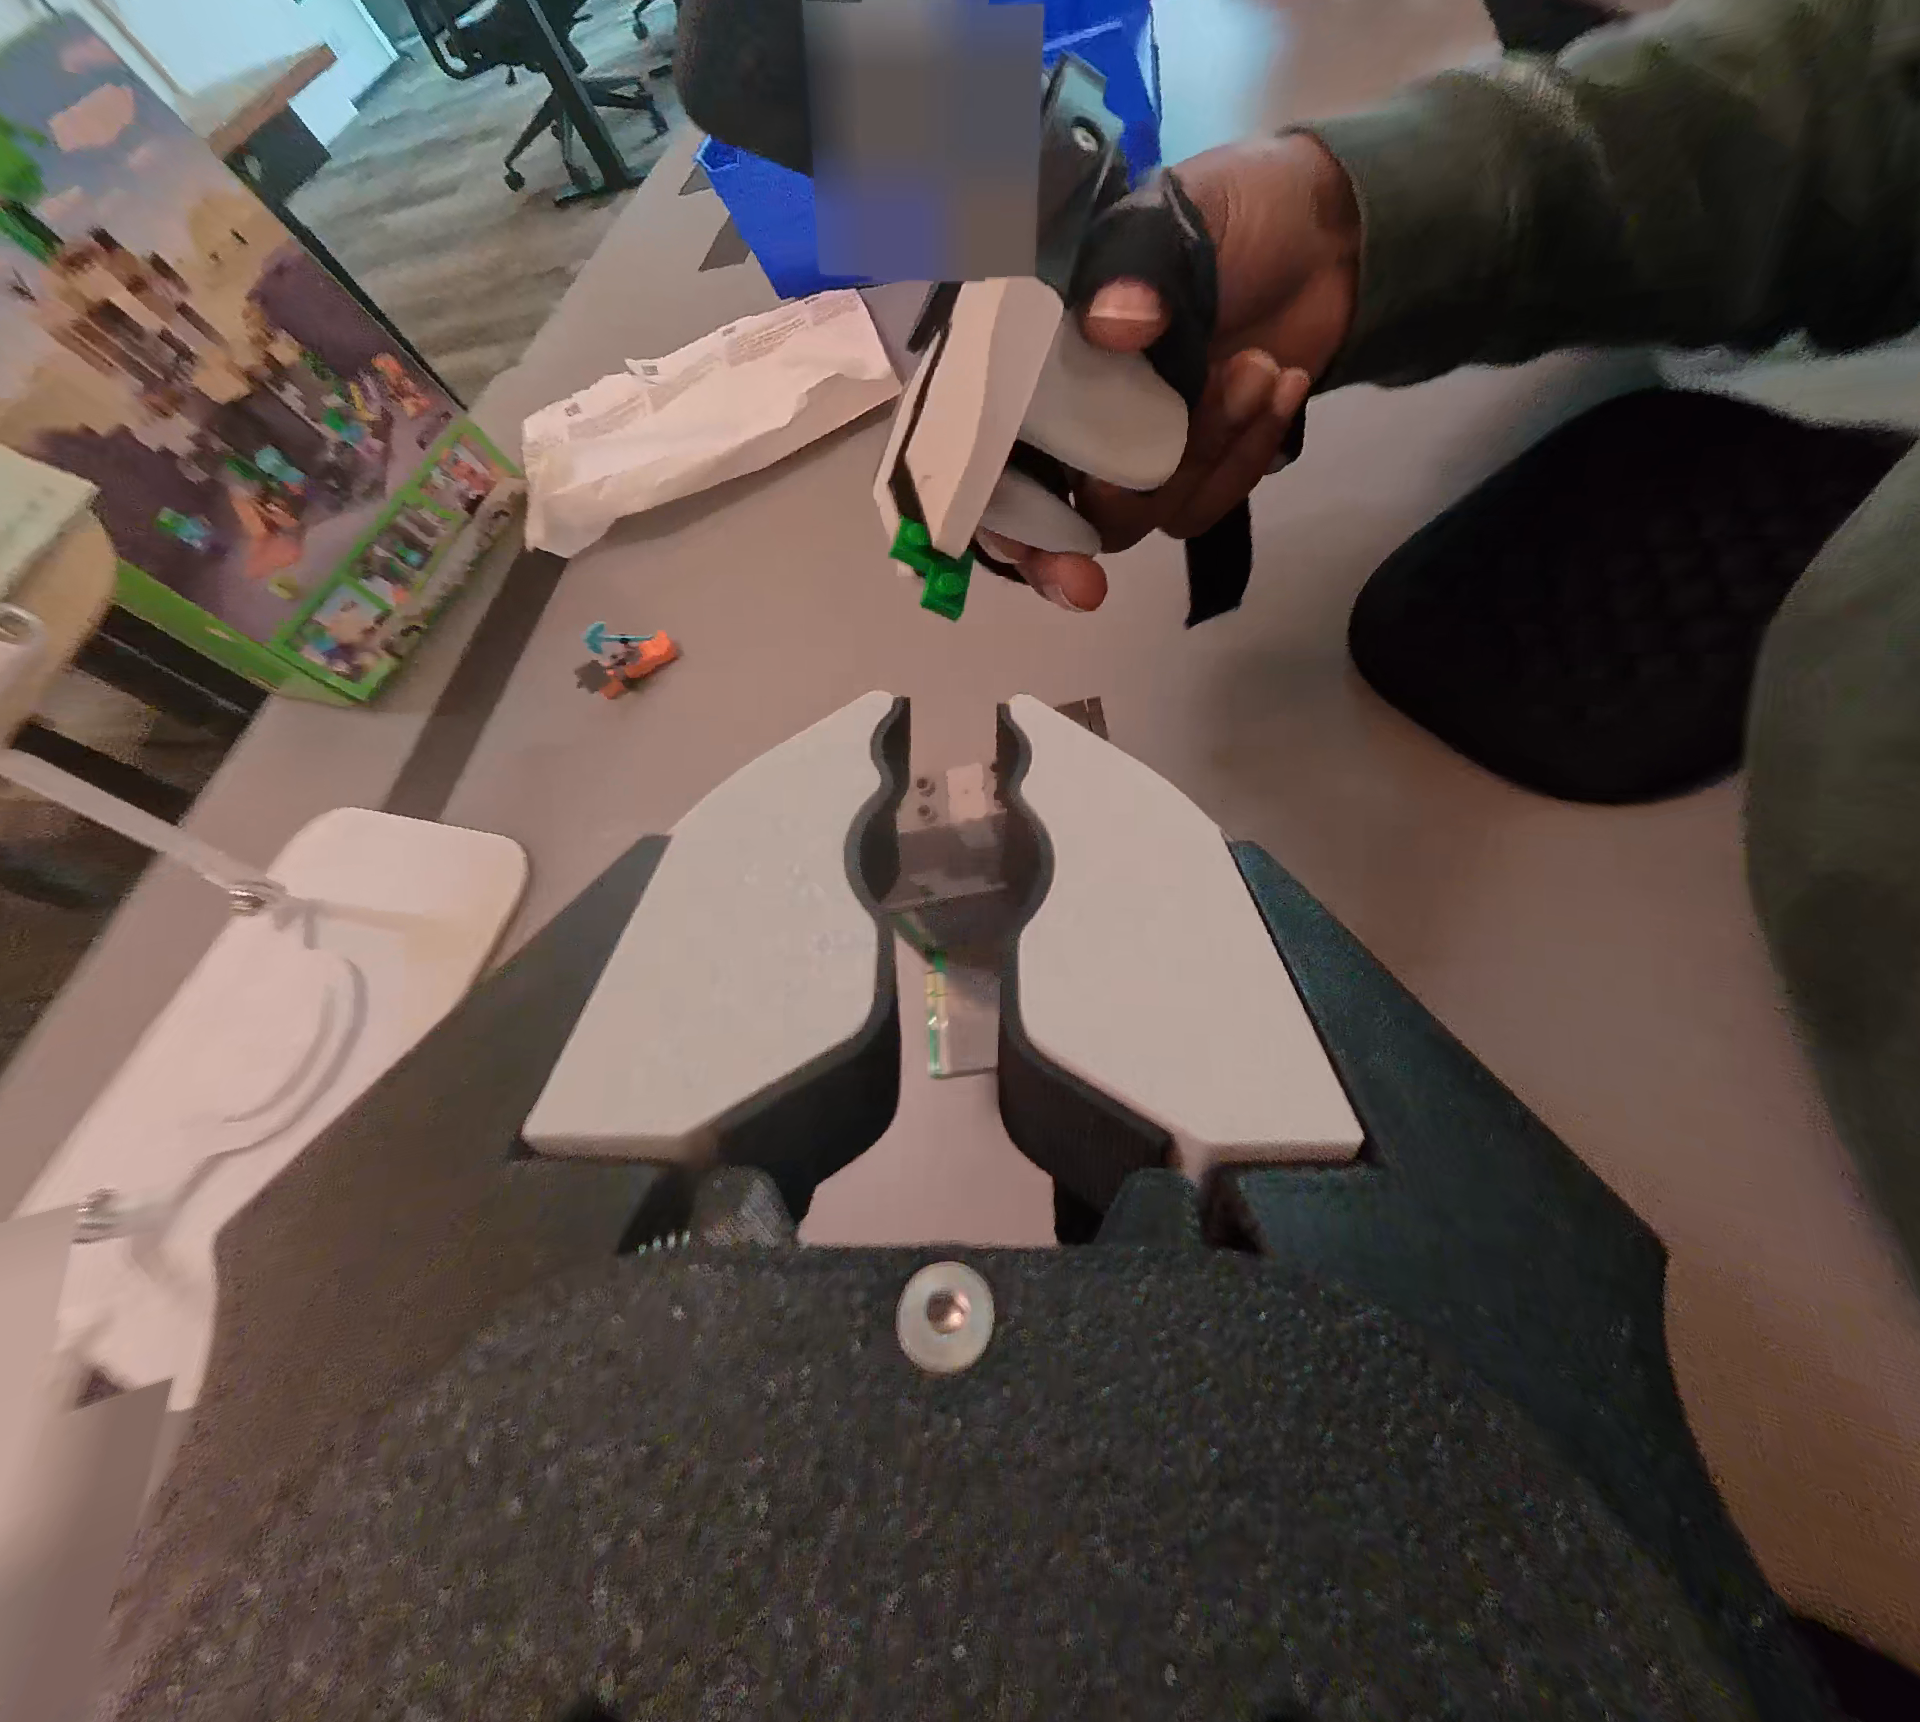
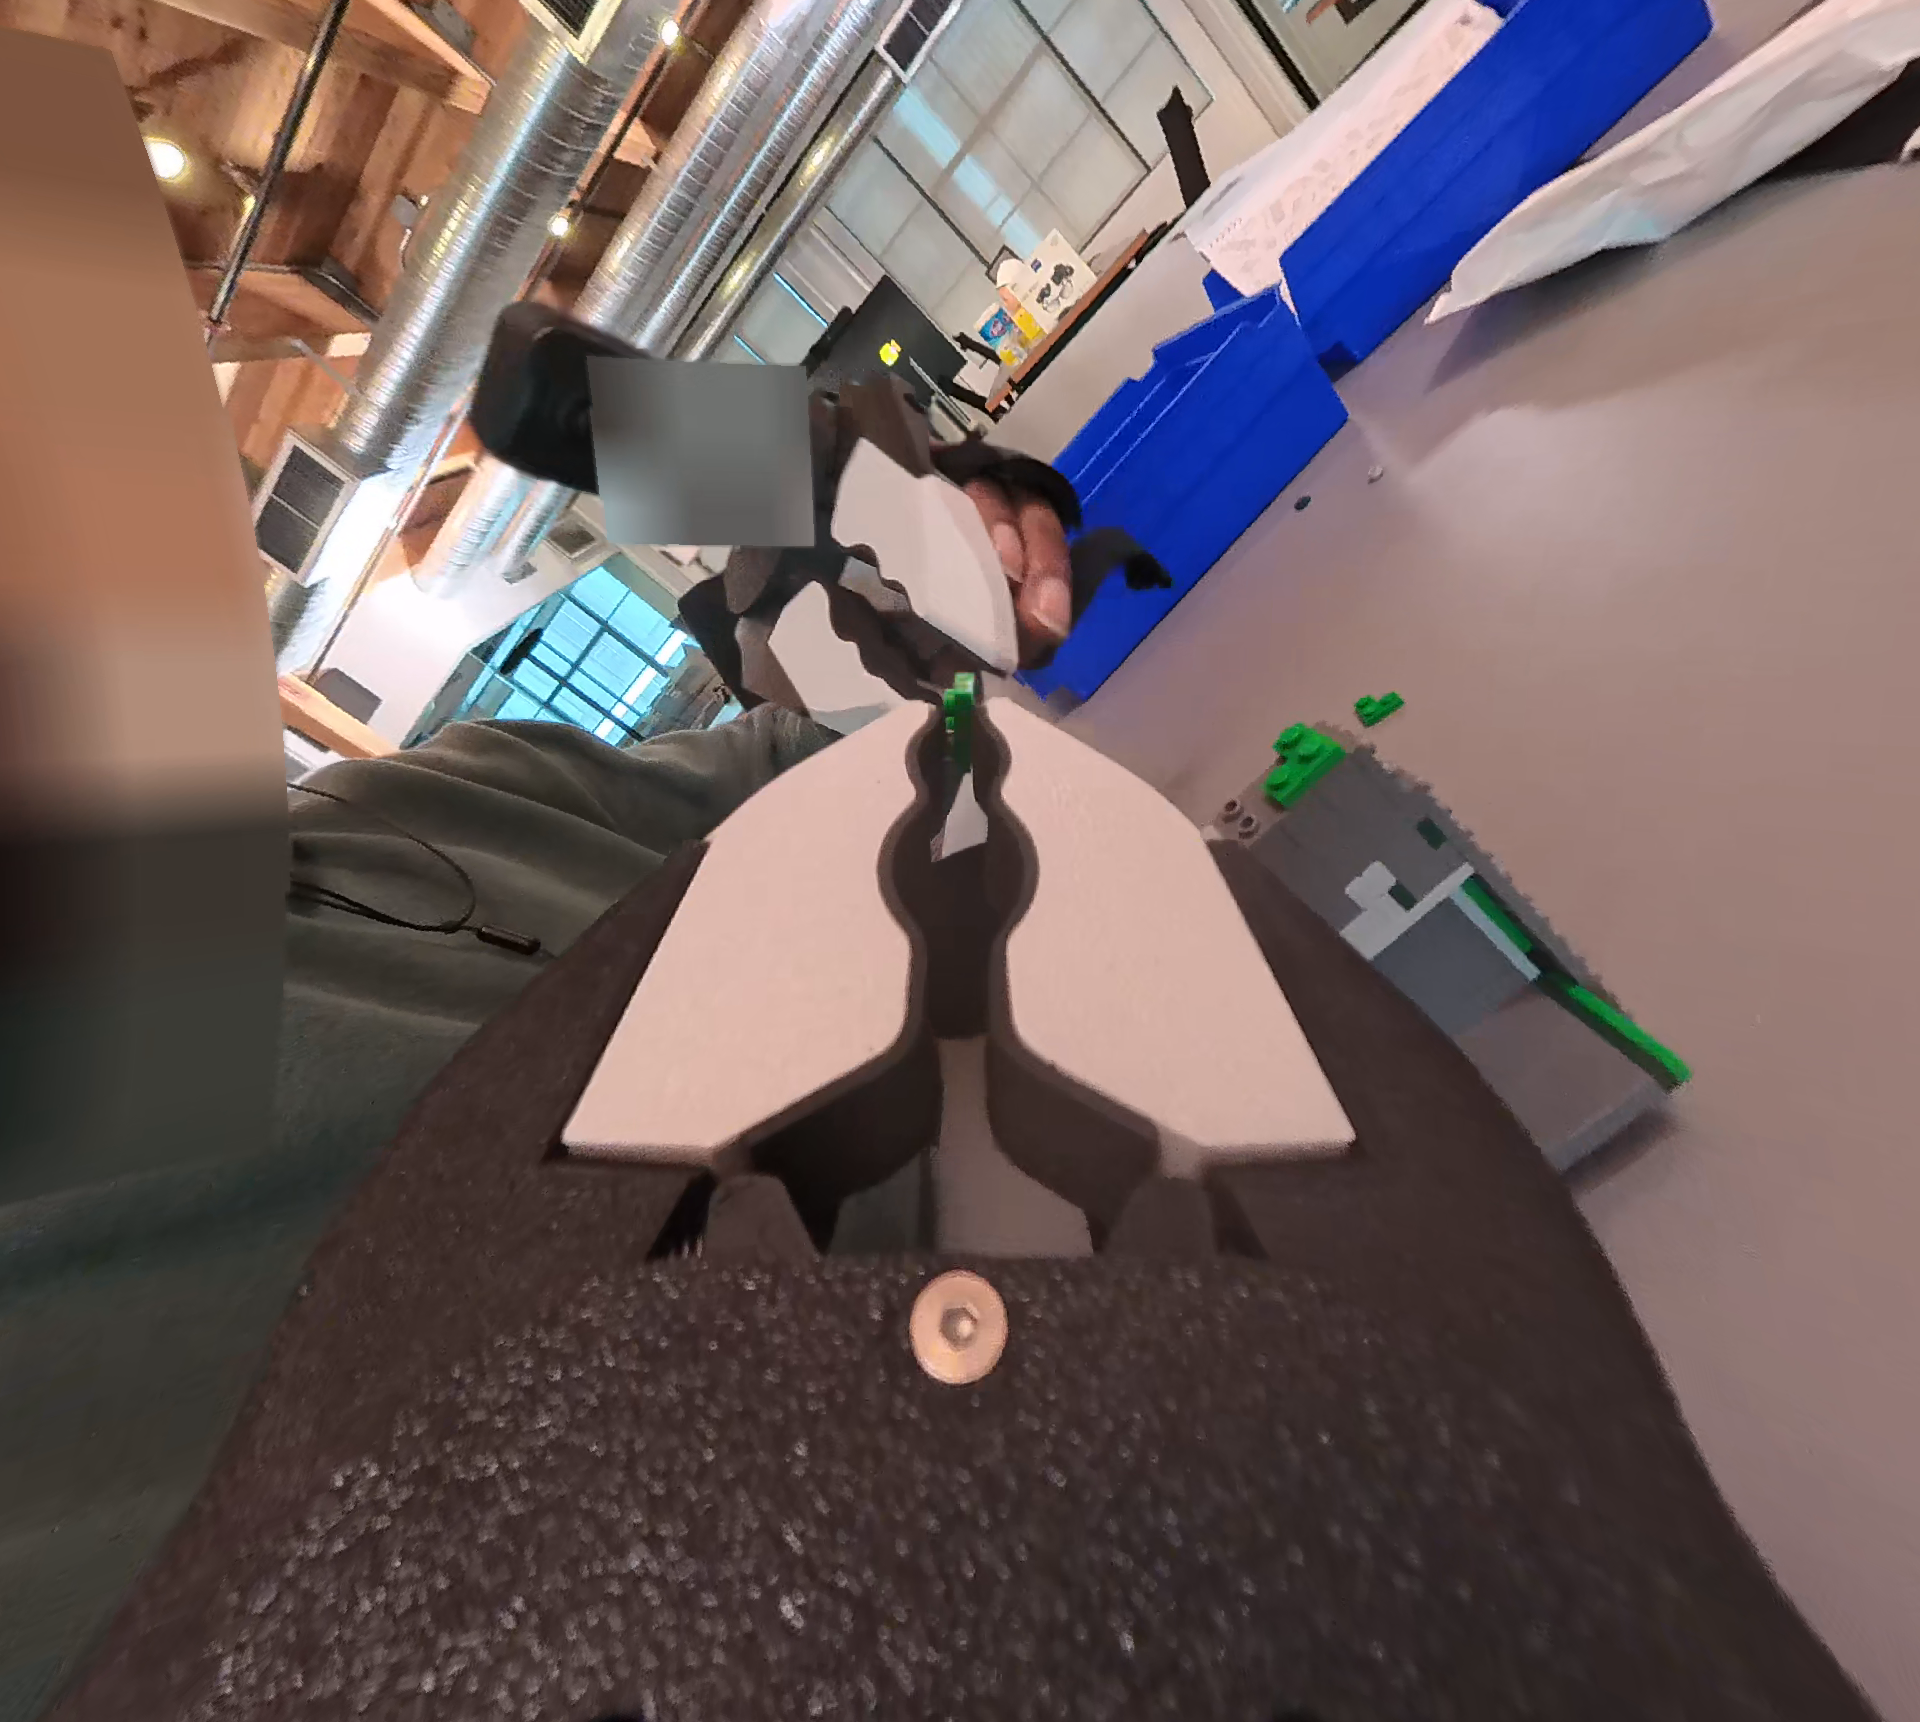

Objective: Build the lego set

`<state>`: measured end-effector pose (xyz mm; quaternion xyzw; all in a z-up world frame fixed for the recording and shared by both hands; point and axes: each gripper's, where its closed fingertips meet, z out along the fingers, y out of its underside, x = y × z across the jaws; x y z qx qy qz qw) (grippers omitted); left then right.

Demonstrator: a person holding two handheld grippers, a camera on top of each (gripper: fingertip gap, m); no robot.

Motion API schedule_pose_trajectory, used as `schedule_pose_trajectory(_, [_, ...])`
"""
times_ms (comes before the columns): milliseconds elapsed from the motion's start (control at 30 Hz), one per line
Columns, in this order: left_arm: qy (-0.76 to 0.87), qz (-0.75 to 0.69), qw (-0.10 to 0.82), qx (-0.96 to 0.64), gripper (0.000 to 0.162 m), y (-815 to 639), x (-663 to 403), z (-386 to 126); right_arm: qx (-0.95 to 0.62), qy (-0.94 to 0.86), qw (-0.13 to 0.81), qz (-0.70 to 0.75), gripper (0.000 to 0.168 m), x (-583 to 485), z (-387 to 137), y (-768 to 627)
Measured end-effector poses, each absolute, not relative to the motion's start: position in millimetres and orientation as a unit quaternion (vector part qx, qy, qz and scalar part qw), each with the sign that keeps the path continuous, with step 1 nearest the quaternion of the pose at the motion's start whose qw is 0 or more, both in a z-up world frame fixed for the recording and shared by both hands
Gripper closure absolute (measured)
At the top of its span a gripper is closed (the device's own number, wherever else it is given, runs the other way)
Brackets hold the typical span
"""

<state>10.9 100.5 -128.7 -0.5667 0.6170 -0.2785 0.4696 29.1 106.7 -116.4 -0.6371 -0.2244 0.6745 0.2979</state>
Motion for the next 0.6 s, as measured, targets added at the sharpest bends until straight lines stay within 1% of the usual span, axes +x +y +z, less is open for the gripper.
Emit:
schedule_pose_trajectory(100, [0.579,-0.354,0.441,-0.588,0.145,100.1,17.2,-128.7,-0.623,-0.233,0.321,0.674,0.164,30.3,-111.0,109.4])
schedule_pose_trajectory(267, [0.529,-0.435,0.424,-0.593,0.145,99.8,27.5,-119.6,-0.588,-0.251,0.357,0.681,0.164,29.0,-100.2,107.3])
schedule_pose_trajectory(433, [0.493,-0.495,0.413,-0.584,0.152,97.1,31.4,-108.6,-0.568,-0.281,0.393,0.666,0.164,24.9,-95.2,103.6])
schedule_pose_trajectory(533, [0.485,-0.508,0.412,-0.581,0.159,96.1,30.2,-106.3,-0.560,-0.292,0.408,0.659,0.164,23.3,-93.5,101.9])
schedule_pose_trajectory(600, [0.482,-0.515,0.409,-0.579,0.159,94.1,29.4,-105.3,-0.555,-0.300,0.413,0.656,0.164,22.5,-92.8,100.2])
